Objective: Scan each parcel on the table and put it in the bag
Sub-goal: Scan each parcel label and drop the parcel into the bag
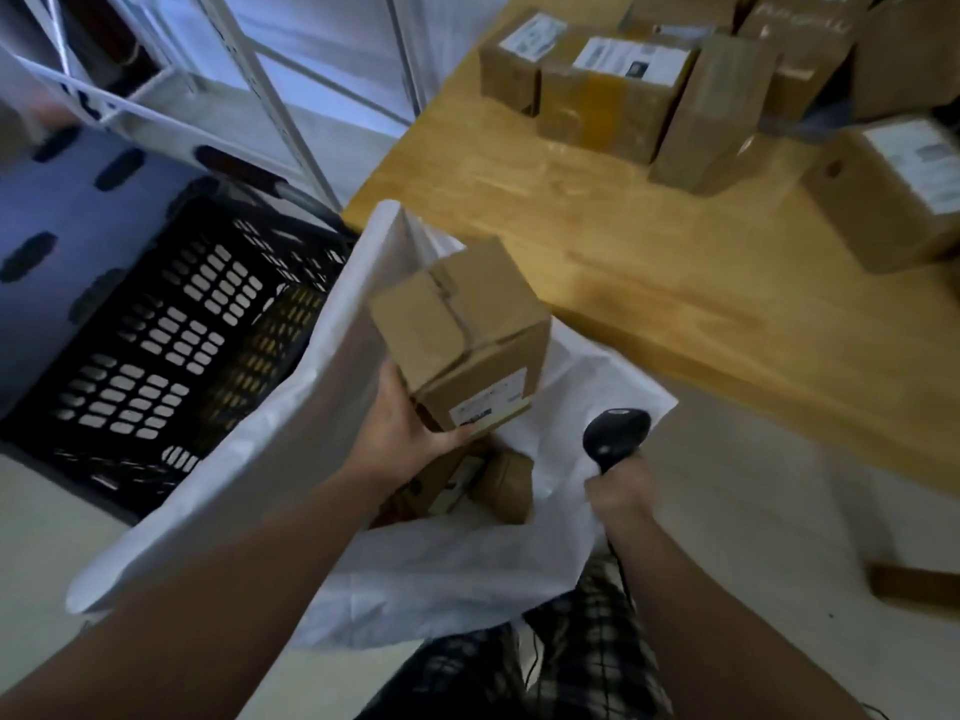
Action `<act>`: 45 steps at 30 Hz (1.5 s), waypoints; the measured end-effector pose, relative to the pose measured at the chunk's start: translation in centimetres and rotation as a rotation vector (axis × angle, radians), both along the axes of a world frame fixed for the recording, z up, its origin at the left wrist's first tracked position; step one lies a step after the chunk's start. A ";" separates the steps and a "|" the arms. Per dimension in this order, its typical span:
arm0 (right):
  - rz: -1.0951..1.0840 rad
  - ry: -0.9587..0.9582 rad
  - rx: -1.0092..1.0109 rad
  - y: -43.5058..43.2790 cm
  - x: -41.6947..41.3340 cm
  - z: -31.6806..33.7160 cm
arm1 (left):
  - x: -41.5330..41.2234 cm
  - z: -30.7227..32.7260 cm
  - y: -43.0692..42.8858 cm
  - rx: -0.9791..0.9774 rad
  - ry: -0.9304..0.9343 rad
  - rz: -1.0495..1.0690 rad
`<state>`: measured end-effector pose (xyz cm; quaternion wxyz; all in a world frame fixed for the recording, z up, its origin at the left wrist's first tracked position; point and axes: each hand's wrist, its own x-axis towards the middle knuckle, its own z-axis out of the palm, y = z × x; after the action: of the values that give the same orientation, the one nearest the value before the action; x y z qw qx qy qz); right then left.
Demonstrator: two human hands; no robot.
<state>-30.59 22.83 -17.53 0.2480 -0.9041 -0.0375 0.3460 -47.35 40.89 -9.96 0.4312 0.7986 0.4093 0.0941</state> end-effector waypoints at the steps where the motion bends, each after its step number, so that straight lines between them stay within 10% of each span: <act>1: -0.014 -0.049 0.009 -0.5 0.0 0.3 | -0.3 0.0 -0.3 0.043 0.041 -0.013; 13: -0.043 -0.174 0.620 -4.9 0.2 11.8 | -2.2 1.8 -1.2 0.382 1.141 -0.686; 24: -0.005 -0.309 0.549 -10.4 -1.5 13.0 | -0.1 3.4 -5.2 0.611 1.134 -0.729; 35: 0.053 -0.190 0.259 -11.6 -1.7 7.2 | 1.4 -3.3 -5.6 -0.085 1.145 -0.798; 45: 0.088 -0.105 0.189 -10.4 -1.0 5.3 | 5.6 -1.9 -3.7 0.113 0.661 -0.632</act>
<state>-31.54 12.39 -12.19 0.3145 -0.8910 -0.1228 0.3035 -41.78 37.22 -11.90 0.2406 0.8937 0.2556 -0.2796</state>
